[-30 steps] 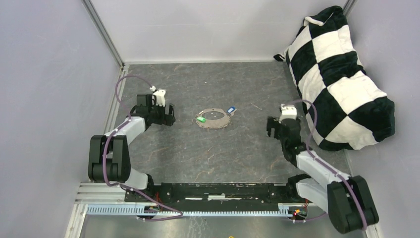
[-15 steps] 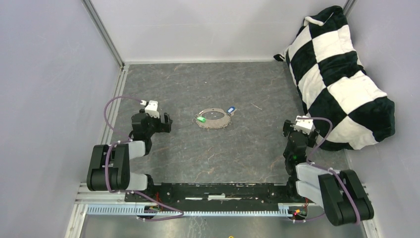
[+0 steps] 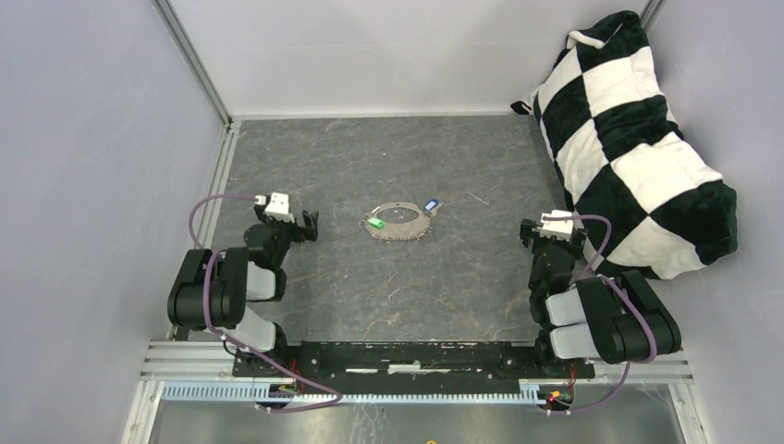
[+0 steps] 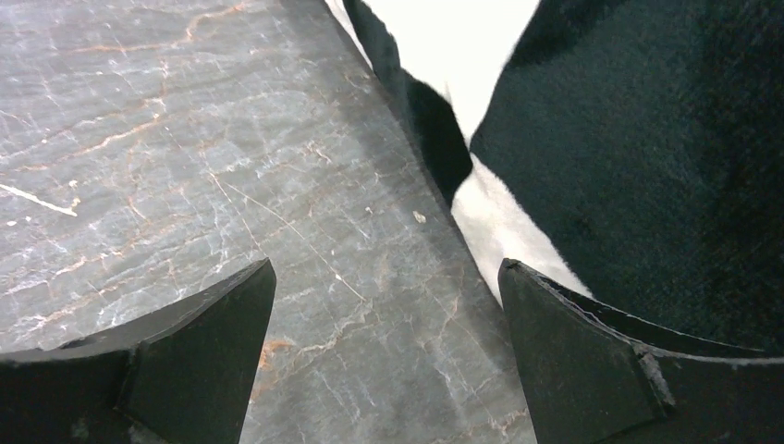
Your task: Put the keys on the keyring
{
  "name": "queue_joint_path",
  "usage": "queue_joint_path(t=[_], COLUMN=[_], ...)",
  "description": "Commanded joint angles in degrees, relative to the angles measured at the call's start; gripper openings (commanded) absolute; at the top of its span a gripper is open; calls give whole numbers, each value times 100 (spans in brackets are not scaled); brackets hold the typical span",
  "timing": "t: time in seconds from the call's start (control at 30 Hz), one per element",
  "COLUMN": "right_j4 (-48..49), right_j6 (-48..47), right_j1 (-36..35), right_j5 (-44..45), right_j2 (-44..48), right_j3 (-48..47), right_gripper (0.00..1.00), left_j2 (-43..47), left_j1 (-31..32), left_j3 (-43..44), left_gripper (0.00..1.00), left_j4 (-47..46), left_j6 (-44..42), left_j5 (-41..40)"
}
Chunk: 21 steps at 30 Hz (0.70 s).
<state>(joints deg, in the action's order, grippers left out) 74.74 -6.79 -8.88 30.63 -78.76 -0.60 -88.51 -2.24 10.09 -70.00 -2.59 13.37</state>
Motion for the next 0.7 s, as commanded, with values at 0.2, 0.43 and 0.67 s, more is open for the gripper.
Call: queue_joint_path(t=[0.2, 0.43, 0.67], right_j4=[520, 525, 526], right_j6=[-179, -192, -196], right_j1=[105, 103, 106], right_j5=[-510, -497, -496], right_j2=[40, 28, 28], right_j3=[547, 537, 535], right_gripper=[98, 98, 98], left_j2=[36, 19, 21], left_j1=[4, 5, 4], left_j3=[197, 221, 228], left_gripper=[100, 100, 100], left_j4=[-159, -138, -130], left_j6=[200, 203, 206], left_j5=[-231, -230, -234])
